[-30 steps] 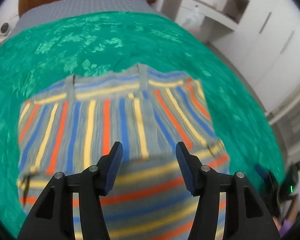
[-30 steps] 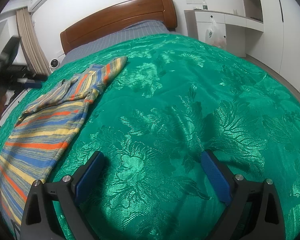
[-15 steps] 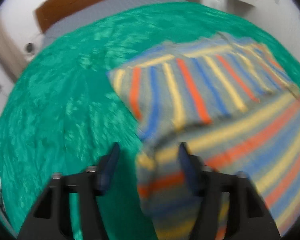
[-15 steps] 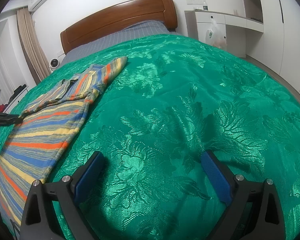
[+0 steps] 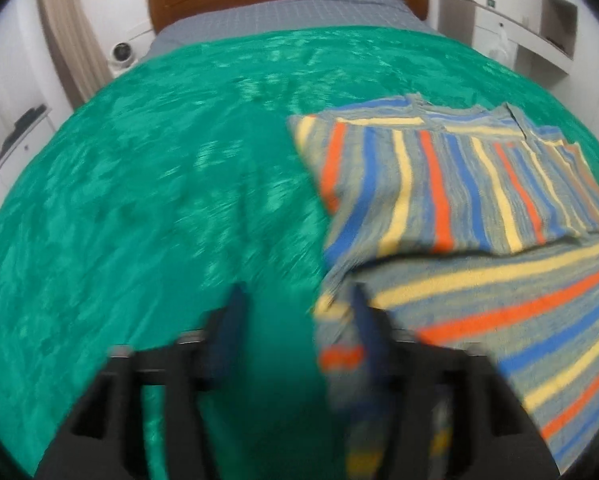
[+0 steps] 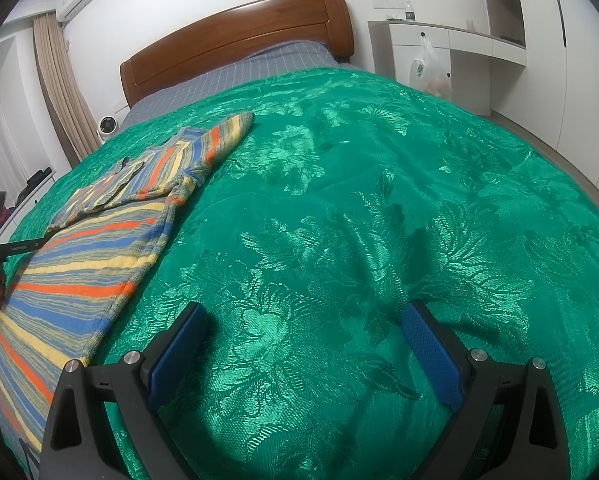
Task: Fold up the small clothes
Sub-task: 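Open the left tool and withdraw it from the folded sweater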
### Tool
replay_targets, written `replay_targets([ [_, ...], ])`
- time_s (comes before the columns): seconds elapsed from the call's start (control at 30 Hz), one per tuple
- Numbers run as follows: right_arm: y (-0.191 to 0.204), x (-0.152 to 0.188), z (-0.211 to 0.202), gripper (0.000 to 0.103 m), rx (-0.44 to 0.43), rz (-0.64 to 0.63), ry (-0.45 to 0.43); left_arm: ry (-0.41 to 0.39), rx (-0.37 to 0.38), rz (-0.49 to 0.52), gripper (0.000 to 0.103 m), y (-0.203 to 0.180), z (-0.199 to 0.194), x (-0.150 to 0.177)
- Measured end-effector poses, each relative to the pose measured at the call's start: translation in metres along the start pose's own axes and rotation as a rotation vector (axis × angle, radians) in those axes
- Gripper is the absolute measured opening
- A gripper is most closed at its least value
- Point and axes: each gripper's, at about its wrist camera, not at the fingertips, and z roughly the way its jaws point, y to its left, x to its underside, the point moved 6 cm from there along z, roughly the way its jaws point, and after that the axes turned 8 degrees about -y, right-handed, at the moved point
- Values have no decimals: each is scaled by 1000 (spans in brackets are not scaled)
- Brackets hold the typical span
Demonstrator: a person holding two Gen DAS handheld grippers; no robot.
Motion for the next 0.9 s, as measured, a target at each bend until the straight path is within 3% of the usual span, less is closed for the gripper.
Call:
replay_targets([
  [0.13,0,0,0,97,1,-1,1,9,53,-81,77,29,-37,27],
  [0.3,0,0,0,97,0,0,0,-42,-31,-137,95,70,-70,59],
  [0.47,-1,0,0,97,1,-1,1,-47,-95,-210,98,100,-55,87],
  [0.67,1,0,0,98,8,-4,4,-161,-70,-253,103,105,-49,103],
  [0.9,0,0,-1,98,10,-4,0,-175,-64,-251,103,104,-50,105],
])
